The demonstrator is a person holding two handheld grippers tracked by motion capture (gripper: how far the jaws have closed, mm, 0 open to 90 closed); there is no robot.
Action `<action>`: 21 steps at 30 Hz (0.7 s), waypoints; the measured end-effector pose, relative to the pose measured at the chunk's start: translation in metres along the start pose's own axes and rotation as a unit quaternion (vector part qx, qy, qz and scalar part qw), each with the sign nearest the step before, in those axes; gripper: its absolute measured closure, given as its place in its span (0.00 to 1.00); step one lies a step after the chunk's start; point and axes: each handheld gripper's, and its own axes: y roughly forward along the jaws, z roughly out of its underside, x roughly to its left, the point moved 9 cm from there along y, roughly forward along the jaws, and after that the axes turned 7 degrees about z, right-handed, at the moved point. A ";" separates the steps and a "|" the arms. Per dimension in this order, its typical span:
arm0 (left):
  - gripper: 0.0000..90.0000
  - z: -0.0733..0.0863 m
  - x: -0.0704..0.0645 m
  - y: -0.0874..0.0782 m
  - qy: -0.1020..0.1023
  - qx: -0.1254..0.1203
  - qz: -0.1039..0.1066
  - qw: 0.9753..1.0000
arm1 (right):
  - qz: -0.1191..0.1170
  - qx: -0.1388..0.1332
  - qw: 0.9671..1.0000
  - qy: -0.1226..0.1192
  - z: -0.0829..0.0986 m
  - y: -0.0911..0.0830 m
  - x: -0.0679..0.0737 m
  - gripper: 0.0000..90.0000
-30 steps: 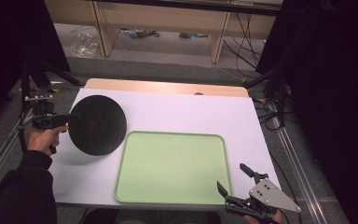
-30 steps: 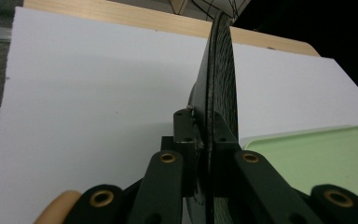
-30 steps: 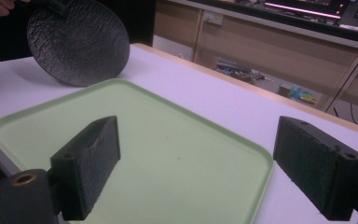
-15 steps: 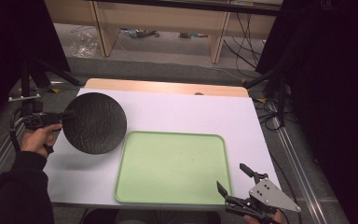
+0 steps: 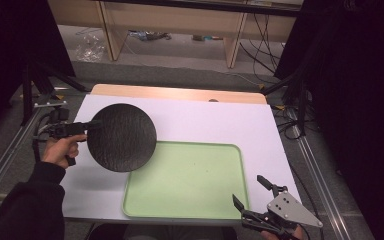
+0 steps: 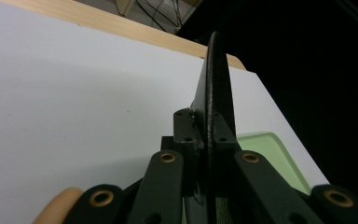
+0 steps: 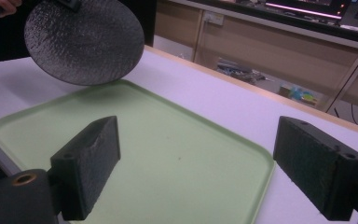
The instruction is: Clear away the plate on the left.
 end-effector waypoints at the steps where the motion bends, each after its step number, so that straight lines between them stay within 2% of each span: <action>1: 0.94 0.001 -0.004 0.004 0.003 0.003 0.005 1.000 | 0.000 -0.001 1.000 0.000 0.000 0.000 0.000 0.17; 4: 0.94 0.006 -0.014 0.013 0.007 0.013 0.015 1.000 | 0.000 0.000 1.000 0.001 0.000 0.000 0.000 0.17; 7: 0.94 0.009 -0.018 0.019 0.012 0.023 0.019 0.999 | 0.000 0.001 1.000 -0.001 0.000 0.000 0.000 0.17; 8: 0.94 0.011 -0.020 0.022 0.012 0.024 0.018 0.999 | -0.004 0.008 1.000 0.006 0.001 0.000 0.002 0.17; 10: 0.94 0.014 -0.023 0.026 0.019 0.032 0.021 0.999 | 0.000 0.000 1.000 -0.002 0.000 0.000 0.000 0.17; 12: 0.94 0.017 -0.027 0.031 0.017 0.037 0.028 0.999 | -0.004 0.008 1.000 0.006 0.001 0.000 0.002 0.17; 15: 0.94 0.022 -0.034 0.039 0.014 0.043 0.038 0.998 | -0.001 0.000 1.000 -0.001 0.000 0.001 0.001 0.17; 16: 0.94 0.024 -0.037 0.043 0.013 0.046 0.039 0.998 | -0.005 0.006 1.000 0.006 0.001 0.000 0.003 0.17; 20: 0.94 0.032 -0.045 0.054 0.018 0.060 0.047 0.997 | -0.005 0.007 1.000 0.006 0.001 0.000 0.002 0.17; 21: 0.94 0.035 -0.047 0.057 0.019 0.068 0.050 0.996 | -0.001 0.000 1.000 -0.001 0.000 0.000 0.001 0.17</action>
